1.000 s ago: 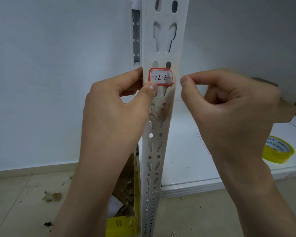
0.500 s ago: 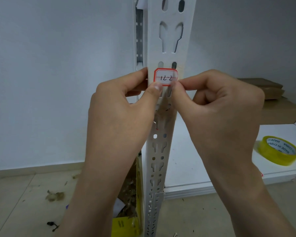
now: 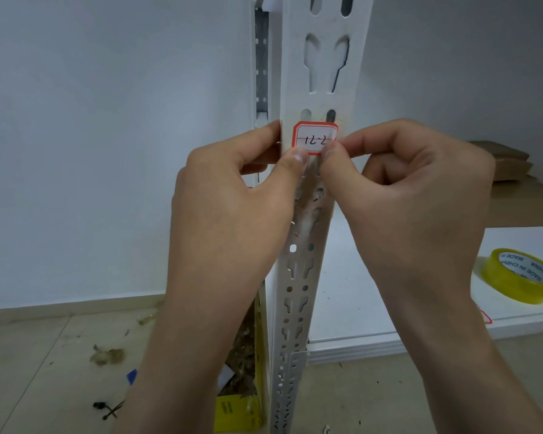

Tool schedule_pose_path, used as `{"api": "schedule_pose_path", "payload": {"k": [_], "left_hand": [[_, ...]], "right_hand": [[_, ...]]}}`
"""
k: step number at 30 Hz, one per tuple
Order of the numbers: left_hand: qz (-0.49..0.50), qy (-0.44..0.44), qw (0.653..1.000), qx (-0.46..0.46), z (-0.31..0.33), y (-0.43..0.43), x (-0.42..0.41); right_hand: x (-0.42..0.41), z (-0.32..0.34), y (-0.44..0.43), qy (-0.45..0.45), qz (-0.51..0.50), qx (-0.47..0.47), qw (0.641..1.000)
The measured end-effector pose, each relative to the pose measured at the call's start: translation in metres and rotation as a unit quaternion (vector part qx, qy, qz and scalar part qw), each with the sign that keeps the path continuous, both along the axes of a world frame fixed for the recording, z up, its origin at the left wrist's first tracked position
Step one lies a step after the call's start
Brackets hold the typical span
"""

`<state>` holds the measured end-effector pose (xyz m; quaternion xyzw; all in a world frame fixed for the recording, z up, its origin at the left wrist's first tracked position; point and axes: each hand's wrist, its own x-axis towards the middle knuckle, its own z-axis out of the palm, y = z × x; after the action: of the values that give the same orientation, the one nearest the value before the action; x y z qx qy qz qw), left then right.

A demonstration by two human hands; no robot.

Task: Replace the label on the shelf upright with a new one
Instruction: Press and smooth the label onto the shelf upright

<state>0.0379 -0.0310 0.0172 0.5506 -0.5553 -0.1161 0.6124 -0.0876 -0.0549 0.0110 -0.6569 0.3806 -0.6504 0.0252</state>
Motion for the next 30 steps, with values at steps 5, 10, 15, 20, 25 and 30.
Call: {"api": "schedule_pose_path", "payload": {"k": [5,10,15,20,25,30], "left_hand": [[-0.003,-0.008,1.000,0.003,0.000,-0.001,0.001],[-0.004,-0.003,1.000,0.001,-0.001,0.000,0.001],[-0.005,0.000,1.000,0.004,-0.001,0.000,0.002],[-0.003,0.002,1.000,0.003,-0.001,0.001,0.001],[0.004,-0.009,1.000,0.000,-0.001,0.000,-0.001],[0.005,-0.019,1.000,0.002,-0.001,0.000,-0.002]], "right_hand": [[0.000,0.000,0.000,-0.001,0.007,-0.005,1.000],[-0.005,0.000,0.000,0.006,0.017,-0.027,0.999],[-0.020,-0.001,-0.003,-0.031,-0.003,-0.052,0.998],[-0.021,-0.004,-0.005,-0.004,-0.003,-0.055,0.998],[-0.014,-0.004,-0.003,0.016,0.024,-0.059,0.998],[-0.008,-0.004,0.000,0.047,0.040,-0.084,0.995]]}}
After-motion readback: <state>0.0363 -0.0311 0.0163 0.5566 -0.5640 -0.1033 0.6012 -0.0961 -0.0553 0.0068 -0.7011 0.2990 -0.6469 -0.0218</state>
